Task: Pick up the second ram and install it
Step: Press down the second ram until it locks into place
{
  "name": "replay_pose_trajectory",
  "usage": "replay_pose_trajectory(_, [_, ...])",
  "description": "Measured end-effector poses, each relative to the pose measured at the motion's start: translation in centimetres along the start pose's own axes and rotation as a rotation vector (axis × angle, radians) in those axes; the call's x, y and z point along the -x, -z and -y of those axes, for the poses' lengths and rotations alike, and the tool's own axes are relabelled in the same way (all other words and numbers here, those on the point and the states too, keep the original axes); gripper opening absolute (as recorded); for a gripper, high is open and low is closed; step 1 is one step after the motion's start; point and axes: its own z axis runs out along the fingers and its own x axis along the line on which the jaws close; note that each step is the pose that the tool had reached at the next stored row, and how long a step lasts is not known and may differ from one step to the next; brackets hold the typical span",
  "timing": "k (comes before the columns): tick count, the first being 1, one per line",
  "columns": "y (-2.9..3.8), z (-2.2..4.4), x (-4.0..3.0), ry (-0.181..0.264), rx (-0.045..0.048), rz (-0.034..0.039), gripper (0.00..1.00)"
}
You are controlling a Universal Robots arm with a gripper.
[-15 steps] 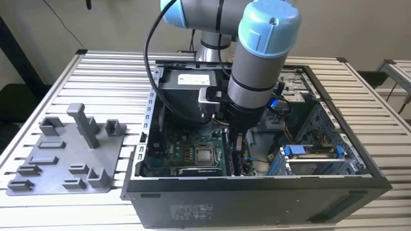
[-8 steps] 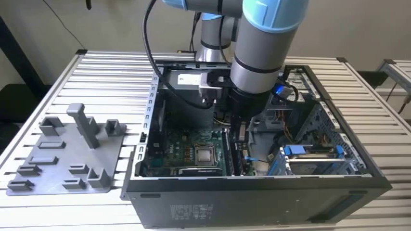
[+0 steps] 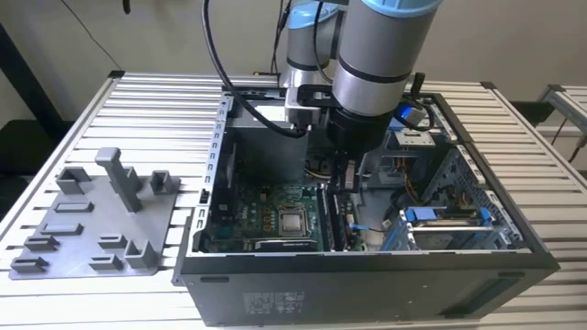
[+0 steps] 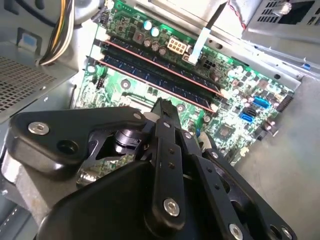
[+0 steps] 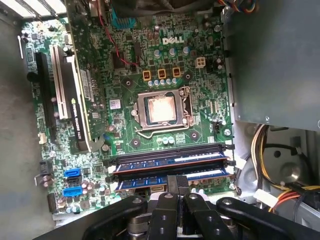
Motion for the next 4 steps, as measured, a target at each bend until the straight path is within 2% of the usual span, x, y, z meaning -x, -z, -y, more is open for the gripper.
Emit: replay_pose_trajectory(4, [0.07, 0.00, 0.00, 0.000, 0.0001, -0.0003, 0.11])
